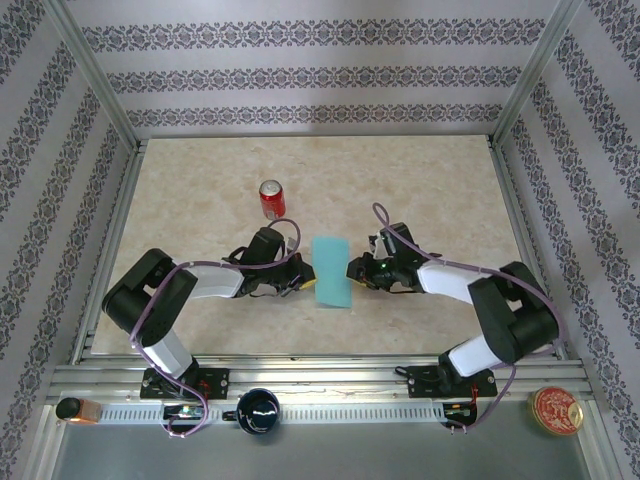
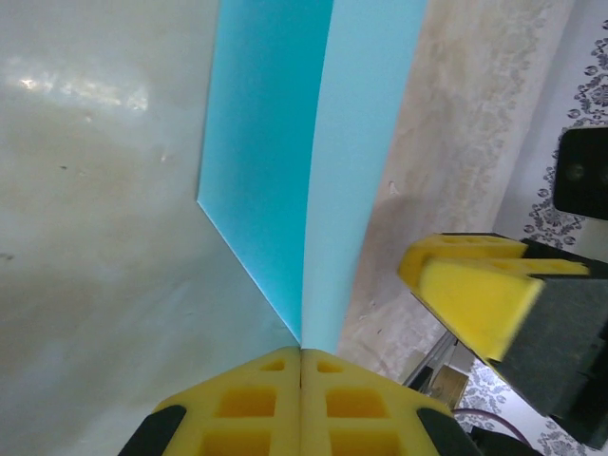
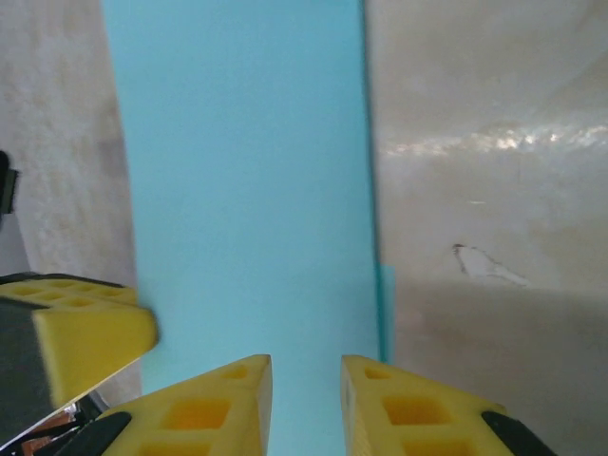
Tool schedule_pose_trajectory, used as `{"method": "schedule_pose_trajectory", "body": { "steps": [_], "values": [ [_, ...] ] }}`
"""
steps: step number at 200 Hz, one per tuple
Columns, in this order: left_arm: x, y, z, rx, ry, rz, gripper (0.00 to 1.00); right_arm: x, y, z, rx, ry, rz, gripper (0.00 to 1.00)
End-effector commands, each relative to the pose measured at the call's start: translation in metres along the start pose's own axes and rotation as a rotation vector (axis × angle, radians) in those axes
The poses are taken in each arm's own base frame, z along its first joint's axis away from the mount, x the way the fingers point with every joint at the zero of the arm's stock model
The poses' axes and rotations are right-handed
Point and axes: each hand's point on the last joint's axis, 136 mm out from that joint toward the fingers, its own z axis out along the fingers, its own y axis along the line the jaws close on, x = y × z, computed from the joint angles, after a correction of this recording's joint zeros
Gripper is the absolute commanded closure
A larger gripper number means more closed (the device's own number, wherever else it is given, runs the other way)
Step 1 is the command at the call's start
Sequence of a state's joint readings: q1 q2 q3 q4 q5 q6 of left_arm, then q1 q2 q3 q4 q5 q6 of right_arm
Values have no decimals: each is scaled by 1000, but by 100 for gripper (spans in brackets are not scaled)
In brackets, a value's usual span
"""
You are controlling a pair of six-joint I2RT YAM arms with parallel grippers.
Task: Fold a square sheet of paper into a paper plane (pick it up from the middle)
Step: Third fold the triangle at the center of the table.
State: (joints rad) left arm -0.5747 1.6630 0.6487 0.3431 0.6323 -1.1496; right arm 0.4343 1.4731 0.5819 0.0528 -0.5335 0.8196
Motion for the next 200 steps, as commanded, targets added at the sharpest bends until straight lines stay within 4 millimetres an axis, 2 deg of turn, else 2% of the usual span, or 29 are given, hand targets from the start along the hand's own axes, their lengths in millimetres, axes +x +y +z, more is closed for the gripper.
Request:
{"method": "schedule_pose_trajectory", "body": {
  "steps": [1, 27, 70, 108, 140, 146, 163, 180, 200],
  "values": [
    [2, -9, -2, 47, -6, 9, 100, 0, -9, -12, 56, -55, -5, 72],
    [2, -7, -4, 46, -17, -4, 100, 3, -9, -22, 68, -116, -65, 72],
    [0, -10, -9, 55, -42, -13, 100, 18, 15, -31, 160, -220, -501, 68],
    [0, -10, -10, 59, -45, -29, 100, 53, 48, -25, 160, -304, -1031, 67],
    [0, -8, -8, 57, -47, -41, 100, 91, 64, -6, 185, -241, -1377, 64],
    [0, -8, -8, 57, -47, -41, 100, 89, 67, -4, 221, -273, -1410, 63],
    [0, -6, -7, 51, -45, -46, 100, 89, 74, 3, 276, -341, -1468, 53],
    [0, -5, -7, 54, -47, -49, 100, 92, 81, 11, 295, -378, -1525, 53],
    [0, -5, -8, 51, -50, -45, 100, 85, 81, 16, 343, -441, -1540, 50]
  ]
}}
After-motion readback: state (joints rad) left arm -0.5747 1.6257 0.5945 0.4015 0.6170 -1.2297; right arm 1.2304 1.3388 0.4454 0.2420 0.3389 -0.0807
